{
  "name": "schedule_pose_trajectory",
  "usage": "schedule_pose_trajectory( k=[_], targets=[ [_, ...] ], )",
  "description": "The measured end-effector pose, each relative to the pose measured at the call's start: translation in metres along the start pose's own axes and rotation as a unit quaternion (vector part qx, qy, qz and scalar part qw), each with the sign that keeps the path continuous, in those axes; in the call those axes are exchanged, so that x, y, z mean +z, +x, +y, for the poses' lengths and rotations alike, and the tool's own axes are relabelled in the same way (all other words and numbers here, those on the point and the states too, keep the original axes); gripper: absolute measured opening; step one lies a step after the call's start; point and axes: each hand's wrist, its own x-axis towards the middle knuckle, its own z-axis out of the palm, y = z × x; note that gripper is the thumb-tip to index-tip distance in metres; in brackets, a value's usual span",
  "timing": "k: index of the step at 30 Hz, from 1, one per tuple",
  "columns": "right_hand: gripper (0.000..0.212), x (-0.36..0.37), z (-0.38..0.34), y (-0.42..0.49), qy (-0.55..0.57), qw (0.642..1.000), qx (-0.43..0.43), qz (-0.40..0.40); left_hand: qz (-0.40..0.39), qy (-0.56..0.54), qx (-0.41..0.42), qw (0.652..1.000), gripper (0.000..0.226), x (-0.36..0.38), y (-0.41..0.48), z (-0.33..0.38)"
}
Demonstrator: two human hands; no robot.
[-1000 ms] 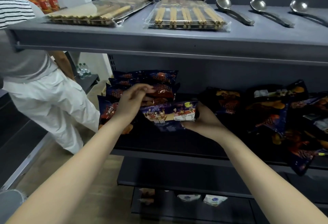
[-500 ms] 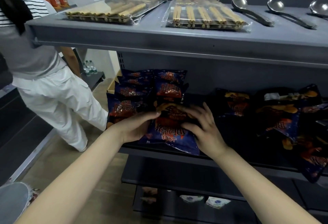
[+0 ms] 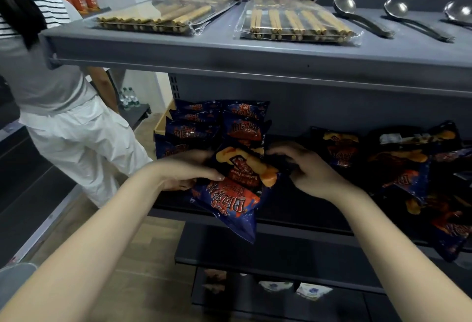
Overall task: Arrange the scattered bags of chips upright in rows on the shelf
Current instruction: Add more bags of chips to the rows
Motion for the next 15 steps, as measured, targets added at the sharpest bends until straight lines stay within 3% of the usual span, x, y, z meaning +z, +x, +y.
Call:
schedule_pose_trajectory(
  k=[2,6,8,11,15],
  targets=[
    [0.064,-0.014,-0.007,0.004,-0.078,0.997,-0.016,-0.012,0.009,0.056,0.016,0.998,0.066,-0.005,-0.005,0.007],
    [0.047,-0.025,-0.029,0.007,-0.163,0.983,-0.059,0.059,-0.040,0.198,0.028,0.979,0.048,-0.002,-0.007,0.020],
    [0.054,-0.022,-0.042,0.006,-0.151,0.983,-0.093,0.045,-0.061,0.311,0.023,0.948,0.061,0.007,-0.003,0.024],
    [0.081,0.001,-0.055,0.004,-0.175,0.977,-0.109,-0.049,-0.055,0.412,0.025,0.909,0.079,0.020,0.000,0.027],
    [0.100,0.042,-0.052,0.001,-0.204,0.965,-0.012,-0.163,-0.059,0.435,0.021,0.898,0.061,0.029,0.000,0.028]
  ],
)
